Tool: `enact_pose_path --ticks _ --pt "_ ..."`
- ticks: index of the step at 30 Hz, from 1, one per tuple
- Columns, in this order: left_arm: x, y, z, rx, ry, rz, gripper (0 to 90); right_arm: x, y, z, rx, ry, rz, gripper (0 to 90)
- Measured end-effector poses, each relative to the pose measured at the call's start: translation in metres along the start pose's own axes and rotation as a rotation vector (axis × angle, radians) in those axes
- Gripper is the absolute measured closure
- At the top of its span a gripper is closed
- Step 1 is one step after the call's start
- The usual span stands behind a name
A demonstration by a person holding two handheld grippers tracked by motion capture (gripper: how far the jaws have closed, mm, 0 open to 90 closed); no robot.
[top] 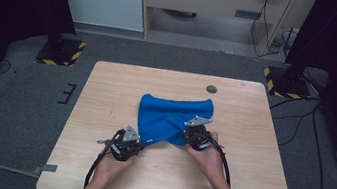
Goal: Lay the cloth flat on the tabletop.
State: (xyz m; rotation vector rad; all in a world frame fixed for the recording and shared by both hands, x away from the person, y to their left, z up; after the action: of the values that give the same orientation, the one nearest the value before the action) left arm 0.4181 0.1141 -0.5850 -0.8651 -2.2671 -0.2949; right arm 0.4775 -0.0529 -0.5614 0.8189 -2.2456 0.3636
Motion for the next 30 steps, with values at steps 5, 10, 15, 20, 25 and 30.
enact_pose_path --ticks 5,10,15,20,25,30 --pt "0.008 0.01 -0.002 0.008 -0.006 -0.023 89.0 0.016 -0.012 0.001 -0.035 -0.047 0.003 86.2" --pt "0.015 0.023 0.0 0.028 -0.01 -0.044 89.1 0.037 -0.032 0.012 -0.089 -0.089 0.018 86.6" --pt "0.017 0.017 -0.004 -0.001 -0.013 -0.041 89.1 0.052 -0.036 0.023 -0.116 -0.112 0.002 86.6" --pt "0.018 0.008 -0.001 -0.031 0.002 -0.025 89.1 0.064 -0.024 0.039 -0.115 -0.116 -0.012 85.6" --pt "0.019 0.007 0.005 -0.04 0.018 -0.02 89.0 0.065 -0.018 0.058 -0.136 -0.081 -0.016 73.0" --pt "0.021 0.003 0.009 -0.05 0.029 -0.002 89.0 0.064 -0.028 0.065 -0.187 -0.058 0.007 58.5"
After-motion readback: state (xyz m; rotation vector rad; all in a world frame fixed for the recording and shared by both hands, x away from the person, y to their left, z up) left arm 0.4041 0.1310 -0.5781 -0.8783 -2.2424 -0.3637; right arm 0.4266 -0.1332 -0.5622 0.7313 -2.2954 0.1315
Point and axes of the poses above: each handheld gripper's, and its own axes: x roughly backward along the jaws, z roughly out of its underside, y roughly to its left, the point moved 10 cm from there along -x, roughly forward along the jaws, and after that the axes turned 1 degree about -x, right-handed, at the moved point
